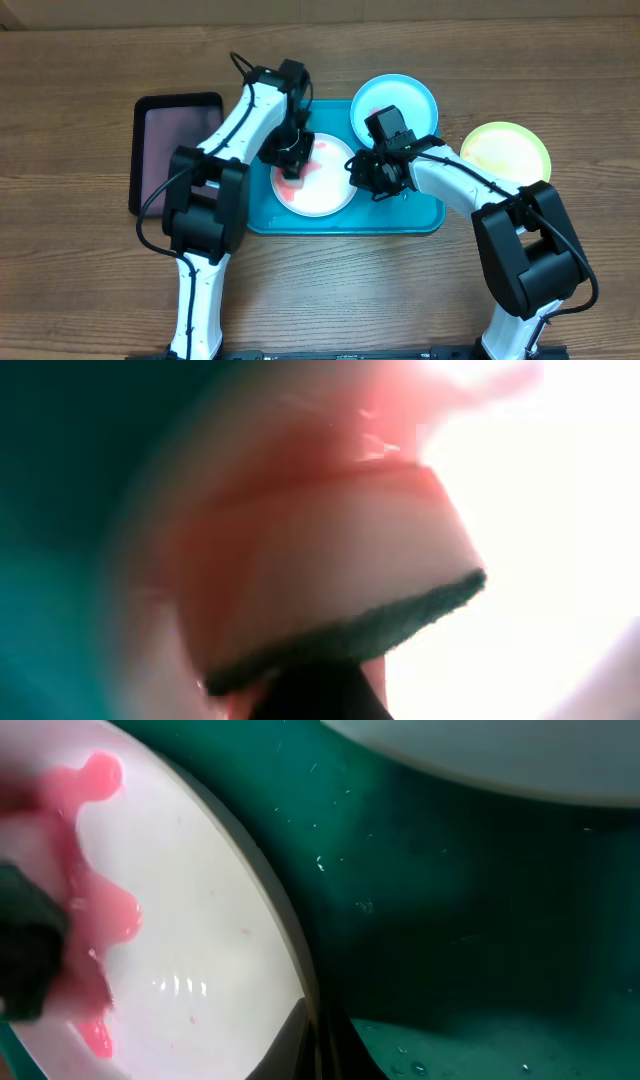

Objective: Clean dirty plates on tray and stack at the side
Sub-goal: 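Scrub the white plate with the sponge while right gripper holds it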

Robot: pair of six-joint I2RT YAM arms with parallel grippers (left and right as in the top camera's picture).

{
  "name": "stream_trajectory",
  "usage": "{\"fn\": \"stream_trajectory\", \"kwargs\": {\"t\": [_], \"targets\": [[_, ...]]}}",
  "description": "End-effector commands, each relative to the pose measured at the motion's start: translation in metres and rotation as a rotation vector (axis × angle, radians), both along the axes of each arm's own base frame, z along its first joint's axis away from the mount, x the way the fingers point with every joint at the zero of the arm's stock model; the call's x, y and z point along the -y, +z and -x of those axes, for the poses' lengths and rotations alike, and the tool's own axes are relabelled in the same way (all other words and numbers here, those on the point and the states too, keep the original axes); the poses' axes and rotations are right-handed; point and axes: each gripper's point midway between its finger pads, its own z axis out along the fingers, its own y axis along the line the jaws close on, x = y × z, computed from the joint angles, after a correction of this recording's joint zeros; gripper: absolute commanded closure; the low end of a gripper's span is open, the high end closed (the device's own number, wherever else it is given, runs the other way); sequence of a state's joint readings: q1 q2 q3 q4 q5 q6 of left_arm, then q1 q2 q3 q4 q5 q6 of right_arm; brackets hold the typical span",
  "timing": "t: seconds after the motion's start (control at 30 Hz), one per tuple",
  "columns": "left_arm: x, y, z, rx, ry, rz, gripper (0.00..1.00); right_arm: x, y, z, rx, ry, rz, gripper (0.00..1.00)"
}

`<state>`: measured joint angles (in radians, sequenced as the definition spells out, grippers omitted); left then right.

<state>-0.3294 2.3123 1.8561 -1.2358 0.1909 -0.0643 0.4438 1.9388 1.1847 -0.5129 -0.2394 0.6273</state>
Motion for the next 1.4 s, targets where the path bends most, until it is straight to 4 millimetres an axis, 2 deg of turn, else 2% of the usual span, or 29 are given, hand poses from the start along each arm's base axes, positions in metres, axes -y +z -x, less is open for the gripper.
{"fn": "stream_trajectory", "kwargs": {"t": [0.0,0.1,0.17,0.3,0.33,0.37,0.47,0.57,0.67,0.77,0.9,0.97,1.03,1.13,1.2,1.27,1.37], "targets": [[0.055,-0.008,0.043,-0.141,-0.235,0.342,0.95,-0.008,0.009,-0.008,0.028,0.006,-0.032,0.96],[0.048,-0.016,0.034,-0.109,-0.193,0.258,0.96,-0.008,0.009,-0.008,0.028,0.006,-0.032,0.96],[0.034,-0.025,0.02,-0.069,-0.107,0.137,0.96,-0.008,0.009,-0.008,0.027,0.006,-0.032,0.96],[-0.015,-0.035,-0.012,0.07,0.167,-0.212,0.96,-0.008,0.009,-0.008,0.027,0.006,-0.032,0.96],[-0.041,-0.029,-0.022,0.139,0.301,-0.371,0.96,-0.008,0.009,-0.008,0.027,0.006,-0.031,0.96],[-0.053,-0.022,-0.024,0.169,0.377,-0.448,0.96,-0.007,0.009,-0.008,0.025,0.006,-0.031,0.96],[-0.075,0.003,-0.028,0.231,0.529,-0.588,0.96,-0.007,0.009,-0.008,0.026,0.006,-0.03,0.96],[-0.076,0.013,-0.026,0.222,0.533,-0.6,0.96,-0.007,0.009,-0.008,0.026,0.006,-0.03,0.96],[-0.071,0.012,-0.017,0.168,0.495,-0.58,0.96,-0.007,0.009,-0.008,0.026,0.006,-0.03,0.96],[-0.043,0.004,-0.005,0.048,0.319,-0.408,0.96,-0.007,0.009,-0.008,0.026,0.006,-0.03,0.96],[0.015,0.005,0.014,-0.089,0.036,-0.025,0.96,-0.007,0.009,-0.008,0.026,0.006,-0.03,0.96],[0.031,0.009,0.019,-0.107,-0.029,0.078,0.96,-0.007,0.009,-0.008,0.025,0.006,-0.03,0.96],[0.039,0.009,0.016,-0.088,-0.049,0.118,0.96,-0.007,0.009,-0.008,0.026,0.006,-0.03,0.96],[0.045,0.007,0.001,-0.026,-0.036,0.129,0.96,-0.007,0.009,-0.008,0.026,0.006,-0.03,0.96],[0.04,0.003,-0.015,0.032,0.027,0.078,0.96,-0.007,0.009,-0.008,0.025,0.006,-0.03,0.96],[0.027,-0.001,-0.031,0.098,0.109,-0.01,0.96,-0.007,0.009,-0.008,0.025,0.006,-0.03,0.96],[-0.005,-0.003,-0.054,0.22,0.268,-0.21,0.96,-0.007,0.009,-0.008,0.025,0.006,-0.03,0.96]]}}
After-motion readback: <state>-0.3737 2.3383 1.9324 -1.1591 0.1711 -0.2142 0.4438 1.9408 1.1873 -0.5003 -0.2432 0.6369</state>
